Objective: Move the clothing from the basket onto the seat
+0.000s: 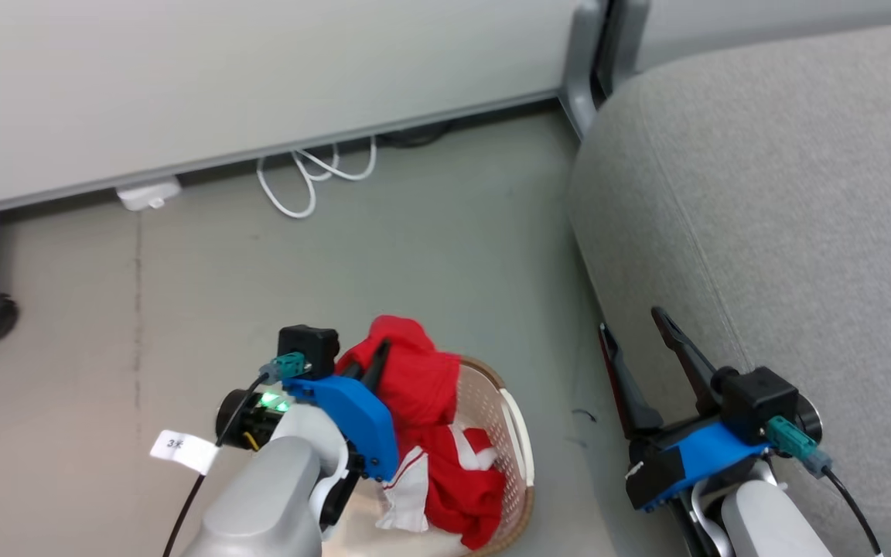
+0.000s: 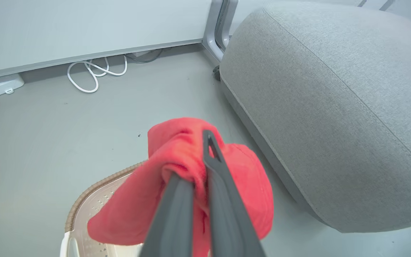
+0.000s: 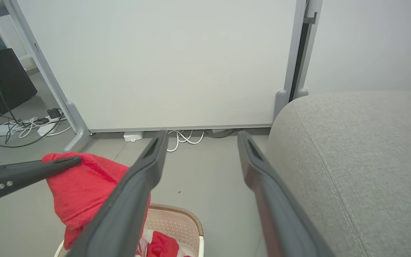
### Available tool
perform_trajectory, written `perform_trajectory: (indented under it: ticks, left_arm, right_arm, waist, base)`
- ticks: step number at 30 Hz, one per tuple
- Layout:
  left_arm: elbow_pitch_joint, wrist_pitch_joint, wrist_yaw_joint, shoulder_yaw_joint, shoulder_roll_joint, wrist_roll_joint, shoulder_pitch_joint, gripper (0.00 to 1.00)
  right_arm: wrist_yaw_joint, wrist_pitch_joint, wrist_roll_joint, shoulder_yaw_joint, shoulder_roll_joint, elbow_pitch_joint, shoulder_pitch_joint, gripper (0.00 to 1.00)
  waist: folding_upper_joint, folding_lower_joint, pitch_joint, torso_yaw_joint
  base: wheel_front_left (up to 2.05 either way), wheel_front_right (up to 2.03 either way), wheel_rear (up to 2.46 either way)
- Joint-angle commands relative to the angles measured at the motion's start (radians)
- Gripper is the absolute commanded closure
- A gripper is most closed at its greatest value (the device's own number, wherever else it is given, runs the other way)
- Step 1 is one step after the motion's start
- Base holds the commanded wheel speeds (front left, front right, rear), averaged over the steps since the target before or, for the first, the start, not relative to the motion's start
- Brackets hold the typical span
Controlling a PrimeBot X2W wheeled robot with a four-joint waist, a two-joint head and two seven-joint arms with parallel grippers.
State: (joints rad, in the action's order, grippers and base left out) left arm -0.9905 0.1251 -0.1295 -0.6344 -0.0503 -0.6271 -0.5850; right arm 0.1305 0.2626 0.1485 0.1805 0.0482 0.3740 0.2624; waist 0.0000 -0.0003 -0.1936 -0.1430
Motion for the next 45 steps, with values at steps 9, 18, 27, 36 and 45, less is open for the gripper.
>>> perform_trajectory:
  ticks: [9,18,27,36,45]
  left_arm:
    - [0.129,0.012,-0.001,-0.106,-0.001,-0.035,-0.075,1.00]
    - [0.197,0.007,0.008,-0.161,-0.001,-0.060,-0.168,1.00]
    - [0.246,0.007,0.022,-0.204,0.000,-0.085,-0.236,1.00]
    - [0.292,0.013,0.039,-0.246,0.000,-0.114,-0.286,1.00]
    - [0.332,0.007,0.056,-0.305,0.000,-0.153,-0.305,1.00]
  right_arm:
    - [0.000,-0.004,-0.015,-0.017,0.004,0.015,-0.051,0.00]
    - [0.000,-0.023,-0.011,0.007,0.004,0.014,-0.061,0.00]
    - [0.000,-0.032,-0.002,0.018,0.004,0.014,-0.076,0.00]
    - [0.000,-0.046,-0.013,0.017,0.004,0.000,-0.086,0.00]
    - [0.000,-0.060,-0.018,0.052,0.004,-0.008,-0.057,0.00]
  waist:
    - [0.0000,0.0003,0.112,0.106]
    - [0.0000,0.0003,0.139,0.120]
    - [0.0000,0.0003,0.168,0.118]
    - [0.0000,0.0003,0.173,0.109]
    - [0.0000,0.0003,0.163,0.116]
  base:
    - [0.00,0.00,0.00]
    - [0.00,0.00,0.00]
    - [0.00,0.00,0.00]
    - [0.00,0.00,0.00]
    - [0.00,0.00,0.00]
